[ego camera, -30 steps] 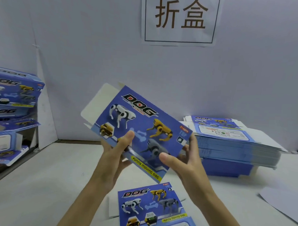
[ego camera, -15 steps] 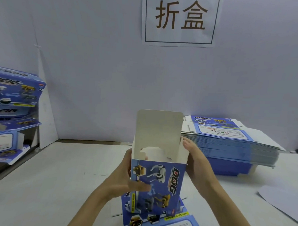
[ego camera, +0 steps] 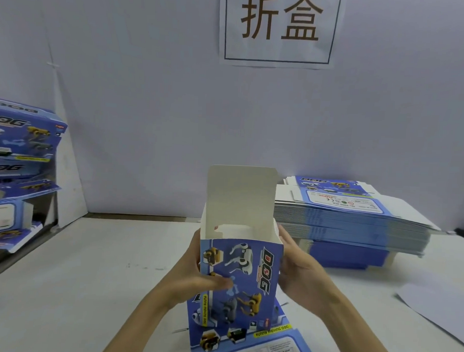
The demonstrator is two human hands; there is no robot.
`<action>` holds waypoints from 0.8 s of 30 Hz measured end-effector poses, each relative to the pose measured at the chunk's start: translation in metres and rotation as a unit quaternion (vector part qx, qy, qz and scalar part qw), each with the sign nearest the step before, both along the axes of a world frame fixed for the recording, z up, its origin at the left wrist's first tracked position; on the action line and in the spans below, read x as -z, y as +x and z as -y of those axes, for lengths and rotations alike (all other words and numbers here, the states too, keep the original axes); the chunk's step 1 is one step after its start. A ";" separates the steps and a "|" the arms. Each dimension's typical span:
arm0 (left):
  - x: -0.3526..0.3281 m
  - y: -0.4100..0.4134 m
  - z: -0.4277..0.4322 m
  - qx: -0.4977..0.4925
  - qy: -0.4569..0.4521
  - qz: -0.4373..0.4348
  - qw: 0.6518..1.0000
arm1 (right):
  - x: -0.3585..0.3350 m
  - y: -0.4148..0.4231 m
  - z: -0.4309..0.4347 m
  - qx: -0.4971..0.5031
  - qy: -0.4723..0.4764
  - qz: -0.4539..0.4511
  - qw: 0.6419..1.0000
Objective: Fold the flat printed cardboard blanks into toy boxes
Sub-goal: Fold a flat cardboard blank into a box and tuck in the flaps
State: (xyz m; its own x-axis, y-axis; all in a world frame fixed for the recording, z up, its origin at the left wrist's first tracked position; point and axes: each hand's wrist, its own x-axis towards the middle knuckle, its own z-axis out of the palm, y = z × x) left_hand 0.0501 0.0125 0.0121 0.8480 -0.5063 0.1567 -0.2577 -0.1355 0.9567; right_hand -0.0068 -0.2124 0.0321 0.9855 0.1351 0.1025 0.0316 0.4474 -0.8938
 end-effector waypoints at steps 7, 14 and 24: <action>-0.023 -0.004 -0.006 0.052 0.097 0.050 0.993 | -0.022 -0.017 -0.005 0.341 -0.253 0.313 0.850; -0.061 -0.011 -0.034 -0.104 0.072 0.313 0.941 | -0.012 -0.014 -0.010 0.302 -0.379 0.340 0.806; -0.019 0.000 -0.014 -0.242 0.014 0.527 0.815 | -0.012 -0.013 -0.009 0.292 -0.372 0.334 0.815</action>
State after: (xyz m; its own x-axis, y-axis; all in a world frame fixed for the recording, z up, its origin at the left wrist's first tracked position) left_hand 0.0498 0.0263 0.0308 0.3516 -0.1690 0.9208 -0.8436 -0.4836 0.2334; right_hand -0.0200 -0.2033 0.0441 0.6615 -0.0681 0.7468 0.6360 -0.4767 -0.6068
